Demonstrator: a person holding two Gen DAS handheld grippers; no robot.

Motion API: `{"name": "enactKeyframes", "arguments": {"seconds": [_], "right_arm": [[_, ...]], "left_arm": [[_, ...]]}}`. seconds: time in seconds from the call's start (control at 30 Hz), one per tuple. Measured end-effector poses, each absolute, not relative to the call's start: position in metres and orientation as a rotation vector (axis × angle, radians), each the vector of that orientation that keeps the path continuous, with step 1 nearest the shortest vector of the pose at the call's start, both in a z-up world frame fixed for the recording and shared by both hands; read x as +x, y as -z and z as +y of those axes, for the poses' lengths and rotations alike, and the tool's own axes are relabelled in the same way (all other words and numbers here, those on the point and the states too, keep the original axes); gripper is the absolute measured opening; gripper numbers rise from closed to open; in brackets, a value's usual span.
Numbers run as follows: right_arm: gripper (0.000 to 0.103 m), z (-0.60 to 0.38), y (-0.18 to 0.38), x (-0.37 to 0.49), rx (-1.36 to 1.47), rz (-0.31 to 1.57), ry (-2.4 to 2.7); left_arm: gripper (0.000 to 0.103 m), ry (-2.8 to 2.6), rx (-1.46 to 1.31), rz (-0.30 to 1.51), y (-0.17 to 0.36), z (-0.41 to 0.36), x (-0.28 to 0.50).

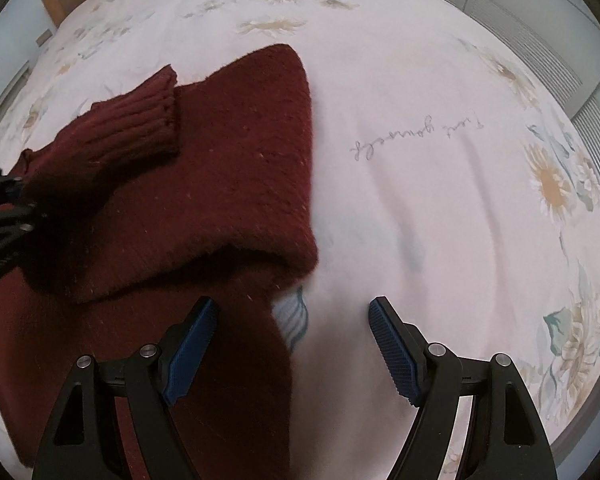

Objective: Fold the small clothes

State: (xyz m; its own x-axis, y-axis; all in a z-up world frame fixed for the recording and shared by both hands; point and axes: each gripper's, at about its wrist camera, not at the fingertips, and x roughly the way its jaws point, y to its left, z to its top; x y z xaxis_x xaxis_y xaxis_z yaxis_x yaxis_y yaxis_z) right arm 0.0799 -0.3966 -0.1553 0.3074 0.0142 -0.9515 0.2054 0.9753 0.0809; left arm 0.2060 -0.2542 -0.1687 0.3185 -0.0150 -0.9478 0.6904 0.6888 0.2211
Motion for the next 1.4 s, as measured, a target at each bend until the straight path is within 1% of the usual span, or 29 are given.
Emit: {"name": "enactKeyframes", "arguments": {"seconds": [0.23,0.37,0.4,0.47,0.5,0.63,0.83,1.0,1.07,1.17,1.27,1.4], "right_arm": [[0.079,-0.388,0.157,0.101,0.177,1.254,0.105],[0.079,-0.385,0.156,0.109,0.194,1.229,0.113],[0.077,-0.384,0.155,0.108,0.204,1.215,0.108],[0.049,-0.377,0.152,0.107,0.206,1.196,0.084],[0.020,-0.372,0.154,0.108,0.186,1.210,0.077],[0.019,-0.360,0.160,0.105,0.142,1.228,0.078],[0.019,-0.358,0.162,0.111,0.132,1.248,0.073],[0.020,-0.355,0.165,0.120,0.140,1.256,0.068],[0.020,-0.357,0.165,0.121,0.156,1.257,0.069],[0.021,-0.357,0.166,0.121,0.162,1.259,0.066],[0.023,-0.356,0.166,0.118,0.158,1.265,0.062],[0.032,-0.355,0.163,0.119,0.136,1.283,0.063]], "left_arm": [[0.014,0.498,0.522,1.126,0.129,-0.205,0.233],[0.014,0.453,0.397,1.106,0.110,-0.152,0.242],[0.014,0.440,0.376,1.103,0.109,-0.141,0.245],[0.014,0.400,0.336,1.095,0.110,-0.116,0.248],[0.014,0.381,0.320,1.092,0.111,-0.101,0.249],[0.014,0.323,0.233,1.126,0.135,-0.062,0.258],[0.018,0.285,0.102,1.230,0.155,-0.039,0.243],[0.028,0.274,0.021,1.263,0.158,-0.029,0.226],[0.036,0.261,-0.003,1.277,0.158,-0.022,0.224],[0.037,0.248,-0.030,1.293,0.154,-0.012,0.221],[0.037,0.225,-0.046,1.311,0.153,-0.002,0.220],[0.038,0.171,-0.051,1.323,0.152,0.022,0.210]]}}
